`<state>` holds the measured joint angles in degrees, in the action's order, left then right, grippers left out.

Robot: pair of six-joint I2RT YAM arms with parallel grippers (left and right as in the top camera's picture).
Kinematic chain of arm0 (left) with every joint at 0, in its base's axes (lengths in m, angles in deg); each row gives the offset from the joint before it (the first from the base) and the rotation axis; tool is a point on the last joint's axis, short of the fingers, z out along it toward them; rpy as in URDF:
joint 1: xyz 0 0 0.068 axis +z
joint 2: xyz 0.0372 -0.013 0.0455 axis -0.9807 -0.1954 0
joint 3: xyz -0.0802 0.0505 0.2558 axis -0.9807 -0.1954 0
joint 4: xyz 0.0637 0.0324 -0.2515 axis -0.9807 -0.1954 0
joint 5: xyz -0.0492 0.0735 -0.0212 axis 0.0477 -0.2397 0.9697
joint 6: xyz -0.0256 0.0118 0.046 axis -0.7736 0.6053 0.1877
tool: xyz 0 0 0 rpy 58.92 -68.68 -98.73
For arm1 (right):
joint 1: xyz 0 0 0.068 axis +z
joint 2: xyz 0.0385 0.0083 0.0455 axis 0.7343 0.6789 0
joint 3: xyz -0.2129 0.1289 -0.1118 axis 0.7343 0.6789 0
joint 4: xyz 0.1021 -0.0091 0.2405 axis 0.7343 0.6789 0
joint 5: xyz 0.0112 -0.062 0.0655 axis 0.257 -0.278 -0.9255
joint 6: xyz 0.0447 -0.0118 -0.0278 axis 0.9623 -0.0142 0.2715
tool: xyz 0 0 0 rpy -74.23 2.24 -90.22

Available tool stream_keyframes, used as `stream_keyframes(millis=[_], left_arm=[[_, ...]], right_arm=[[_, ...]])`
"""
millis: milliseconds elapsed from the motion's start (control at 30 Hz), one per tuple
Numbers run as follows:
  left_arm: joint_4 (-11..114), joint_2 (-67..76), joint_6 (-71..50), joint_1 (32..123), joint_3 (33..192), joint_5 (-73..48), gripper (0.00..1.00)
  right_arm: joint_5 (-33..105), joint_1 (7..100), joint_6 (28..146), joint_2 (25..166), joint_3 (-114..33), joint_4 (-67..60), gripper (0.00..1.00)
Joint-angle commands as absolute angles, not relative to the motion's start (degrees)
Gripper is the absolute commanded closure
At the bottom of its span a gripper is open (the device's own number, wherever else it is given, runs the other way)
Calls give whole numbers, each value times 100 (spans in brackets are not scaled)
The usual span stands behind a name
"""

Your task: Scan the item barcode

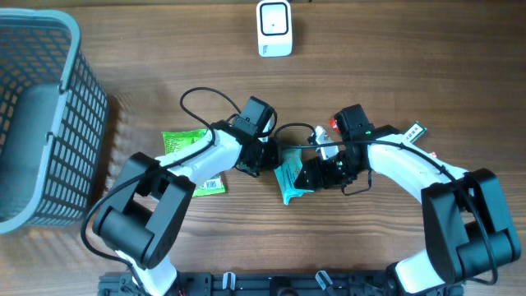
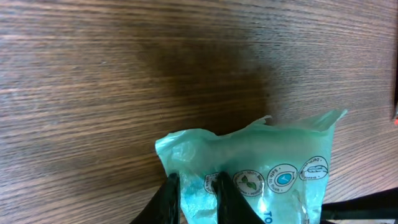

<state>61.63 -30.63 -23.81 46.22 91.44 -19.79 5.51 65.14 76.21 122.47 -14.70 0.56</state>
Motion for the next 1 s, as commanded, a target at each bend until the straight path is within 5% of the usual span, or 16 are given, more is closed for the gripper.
stream_keyframes(millis=[0, 200, 267, 300, 467, 500, 600, 733, 833, 967], left_arm=[[6227, -3391, -2267, 4410, 9160, -2082, 82], [6314, -3393, -2267, 4170, 9160, -2143, 78], [6307, -3393, -2267, 4165, 9160, -2143, 78], [6307, -3393, -2267, 4165, 9160, -2143, 79], [6237, -3391, -2267, 4167, 9160, -2141, 80], [6242, -3391, -2267, 4167, 9160, -2143, 80], [6244, -3391, -2267, 4167, 9160, -2145, 79], [6264, -3391, -2267, 4167, 9160, -2145, 77], [6268, -3391, -2267, 4167, 9160, -2145, 76], [6264, -3391, -2267, 4167, 9160, -2147, 73]], right_arm=[[306, 6500, 7647, 12301, -1409, -33, 46], [-291, 6500, 7647, 12299, -1284, -348, 65], [-326, 6500, 7641, 12299, -1284, -392, 94], [-326, 6500, 7641, 12299, -1284, -392, 96], [-44, 6500, 7649, 12299, -1286, -357, 91], [-44, 6500, 7719, 12299, -1286, -285, 62], [-44, 6507, 8226, 12299, -1284, -11, 39], [-42, 6721, 8950, 12299, -1199, -9, 40], [11, 6918, 9402, 12299, -1166, -317, 53], [568, 7062, 10353, 12299, -1166, -676, 58]])
